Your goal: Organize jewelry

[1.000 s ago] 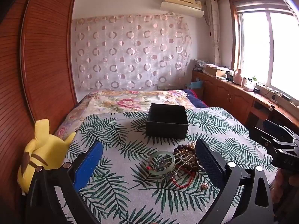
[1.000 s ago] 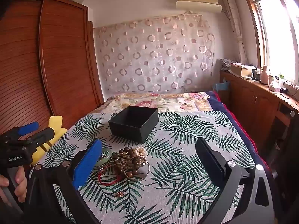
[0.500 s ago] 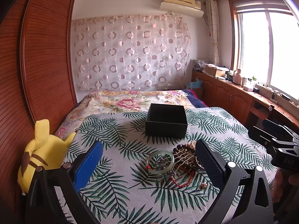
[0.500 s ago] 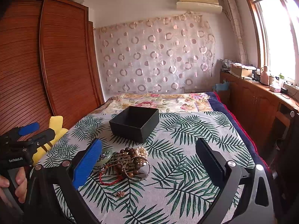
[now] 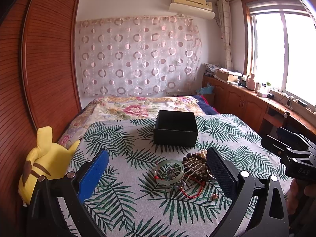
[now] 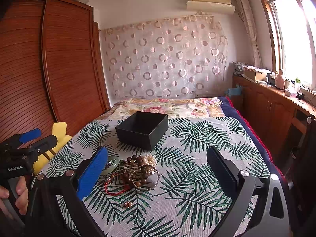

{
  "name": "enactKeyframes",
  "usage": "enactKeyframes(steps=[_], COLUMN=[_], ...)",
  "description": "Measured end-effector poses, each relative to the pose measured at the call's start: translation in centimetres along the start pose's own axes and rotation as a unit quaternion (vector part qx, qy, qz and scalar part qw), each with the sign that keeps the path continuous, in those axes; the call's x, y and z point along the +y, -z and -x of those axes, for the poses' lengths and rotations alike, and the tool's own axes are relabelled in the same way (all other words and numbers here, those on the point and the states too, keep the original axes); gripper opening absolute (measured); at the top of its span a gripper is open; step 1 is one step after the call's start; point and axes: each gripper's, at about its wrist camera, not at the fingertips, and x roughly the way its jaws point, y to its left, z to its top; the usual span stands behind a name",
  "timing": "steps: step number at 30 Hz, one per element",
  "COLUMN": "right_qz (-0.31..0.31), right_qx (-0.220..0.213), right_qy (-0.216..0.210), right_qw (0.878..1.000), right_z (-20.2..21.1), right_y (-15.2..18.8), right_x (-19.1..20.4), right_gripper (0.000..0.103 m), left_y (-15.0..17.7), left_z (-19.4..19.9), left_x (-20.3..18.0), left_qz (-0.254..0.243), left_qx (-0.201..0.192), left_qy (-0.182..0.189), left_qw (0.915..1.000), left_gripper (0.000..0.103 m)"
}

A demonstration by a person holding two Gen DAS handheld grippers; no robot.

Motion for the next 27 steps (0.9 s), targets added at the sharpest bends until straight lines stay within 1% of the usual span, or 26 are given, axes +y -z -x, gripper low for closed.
enactKeyframes(steps=[8, 9, 27], right_qz=[0.000, 0.000, 0.000], right_qx=[0.000, 0.000, -0.001], right_qy=[0.000, 0.000, 0.000], right_qw=[1.000, 1.000, 1.000], right_z=[0.13, 0.15, 0.27], right_y=[-0.13, -0.14, -0.23], right_x=[-0.12, -0.12, -0.06], right_gripper=[0.101, 0.101, 0.101], left_y=[0.02, -0.58, -0.50], left_z=[0.33, 0.50, 0.45], left_x=[-0.34, -0.26, -0.25], left_qz=[0.000, 0.001, 0.001], left_qx=[-0.003, -0.003, -0.004], left_qy=[0.000, 0.000, 0.001], left_qw=[1.0000, 1.0000, 1.0000], left_gripper=[0.096, 0.096, 0.096])
